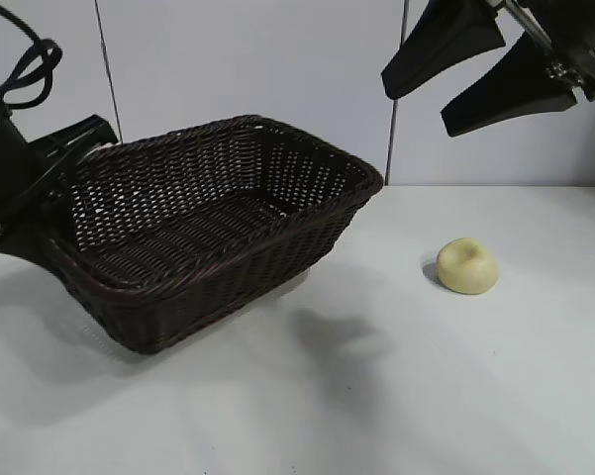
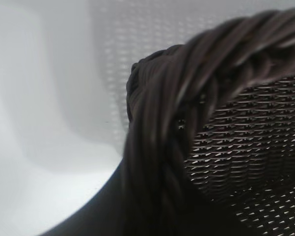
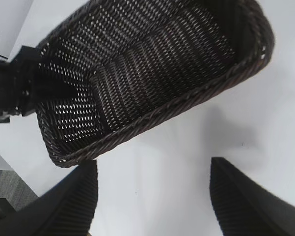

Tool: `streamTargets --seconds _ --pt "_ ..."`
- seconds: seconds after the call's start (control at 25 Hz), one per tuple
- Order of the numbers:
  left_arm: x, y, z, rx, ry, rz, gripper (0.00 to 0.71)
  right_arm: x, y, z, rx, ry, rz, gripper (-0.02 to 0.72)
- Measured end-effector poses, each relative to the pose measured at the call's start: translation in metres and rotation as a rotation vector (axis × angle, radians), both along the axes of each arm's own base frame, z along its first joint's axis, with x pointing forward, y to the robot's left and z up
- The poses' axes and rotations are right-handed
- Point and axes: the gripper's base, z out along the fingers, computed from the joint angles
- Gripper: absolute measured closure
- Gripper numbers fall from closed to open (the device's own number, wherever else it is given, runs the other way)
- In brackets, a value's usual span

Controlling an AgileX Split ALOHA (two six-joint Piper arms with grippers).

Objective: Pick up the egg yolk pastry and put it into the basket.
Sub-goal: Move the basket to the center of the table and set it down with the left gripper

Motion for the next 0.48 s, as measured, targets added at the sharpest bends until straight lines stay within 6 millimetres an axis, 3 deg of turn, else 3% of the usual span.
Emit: streamTargets --seconds 0.28,0.48 --pt "0.027 -0.005 0.002 0.037 0.015 -0.407 0.611 0.0 0.0 0.0 0.0 0.004 0.003 0.227" --pt "0.046 -0.013 -0.003 0.032 0.038 -0.584 0.611 0.0 0.0 0.0 0.0 0.004 0.003 0.227"
